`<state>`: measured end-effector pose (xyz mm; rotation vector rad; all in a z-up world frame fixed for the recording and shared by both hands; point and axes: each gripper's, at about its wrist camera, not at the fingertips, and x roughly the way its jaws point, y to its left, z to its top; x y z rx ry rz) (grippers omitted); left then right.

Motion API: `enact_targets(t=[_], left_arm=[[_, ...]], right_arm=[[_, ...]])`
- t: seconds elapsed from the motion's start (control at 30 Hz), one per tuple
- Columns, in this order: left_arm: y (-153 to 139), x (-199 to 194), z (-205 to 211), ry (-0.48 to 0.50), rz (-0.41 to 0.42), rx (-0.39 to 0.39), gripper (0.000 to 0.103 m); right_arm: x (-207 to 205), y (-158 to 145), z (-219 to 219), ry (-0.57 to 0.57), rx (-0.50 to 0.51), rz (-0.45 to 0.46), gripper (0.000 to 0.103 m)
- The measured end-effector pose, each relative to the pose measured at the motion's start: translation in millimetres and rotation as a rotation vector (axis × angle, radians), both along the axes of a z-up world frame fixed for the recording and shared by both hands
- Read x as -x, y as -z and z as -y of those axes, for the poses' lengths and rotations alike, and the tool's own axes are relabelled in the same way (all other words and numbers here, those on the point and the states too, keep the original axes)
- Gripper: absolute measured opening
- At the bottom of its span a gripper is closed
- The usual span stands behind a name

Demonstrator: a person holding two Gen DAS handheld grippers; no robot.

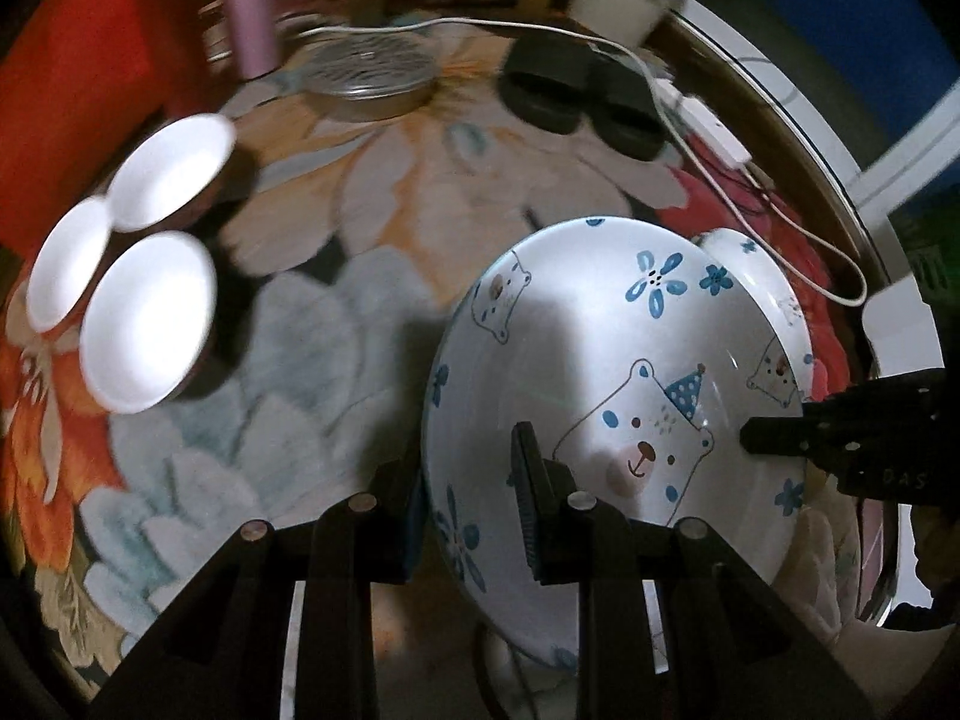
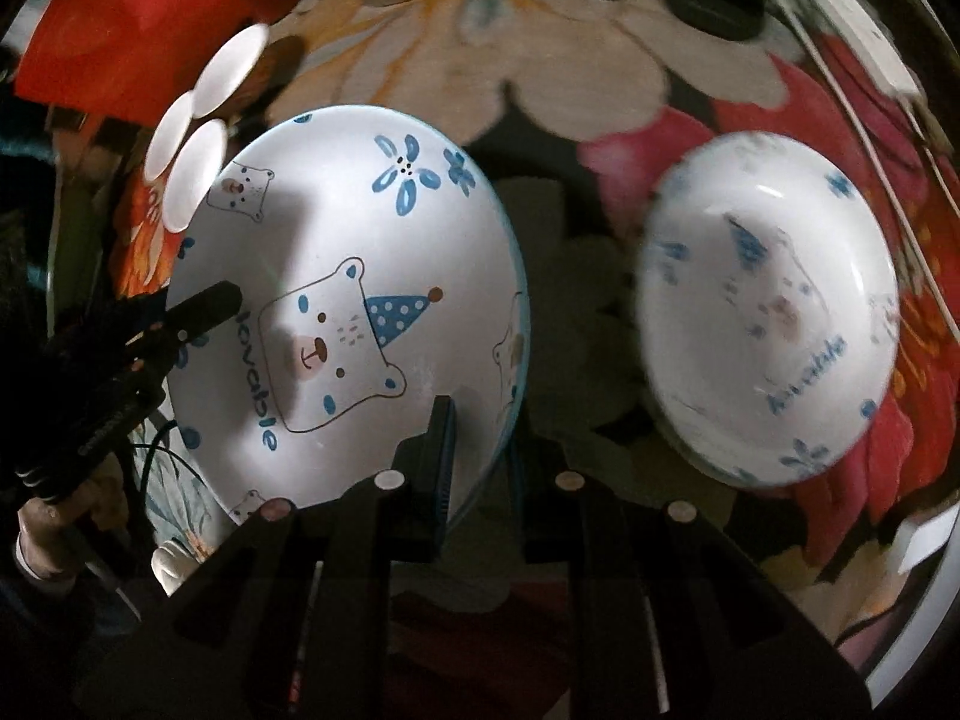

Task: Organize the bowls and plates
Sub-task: 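Lift the smaller bear plate with the right gripper toward the plate stack, then lower the smaller bear plate onto the stack and open the right gripper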

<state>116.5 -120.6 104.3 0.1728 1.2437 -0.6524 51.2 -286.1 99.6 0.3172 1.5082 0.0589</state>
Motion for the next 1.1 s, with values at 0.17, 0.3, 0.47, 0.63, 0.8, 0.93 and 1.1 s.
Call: enact_targets(t=[0.17, 0.3, 0.47, 0.63, 0.8, 0.93, 1.1], left_arm=[[1.5, 5.1, 39.0, 0.051, -0.004, 0.001, 0.025], [4.2, 10.0, 67.8, 0.088, -0.013, -0.009, 0.025], [9.5, 18.5, 103.0, 0.122, -0.021, -0.015, 0.025], [12.3, 25.8, 139.5, 0.153, -0.013, -0.014, 0.025], [17.9, 29.3, 169.4, 0.167, -0.008, -0.022, 0.025], [22.9, 34.1, 188.0, 0.179, 0.009, -0.047, 0.025], [29.1, 34.9, 204.0, 0.184, 0.023, -0.081, 0.025]], right_arm=[[12.4, -2.8, 32.9, 0.061, 0.004, 0.001, 0.017], [17.9, -4.2, 60.4, 0.119, 0.011, 0.009, 0.017], [20.1, -8.5, 99.2, 0.200, 0.029, 0.031, 0.017], [28.0, -7.2, 130.6, 0.271, 0.047, 0.030, 0.017], [39.9, -3.9, 159.4, 0.319, 0.055, 0.025, 0.017], [47.7, 5.1, 176.9, 0.356, 0.052, 0.012, 0.017], [53.2, 14.5, 190.9, 0.382, 0.049, 0.000, 0.017]])
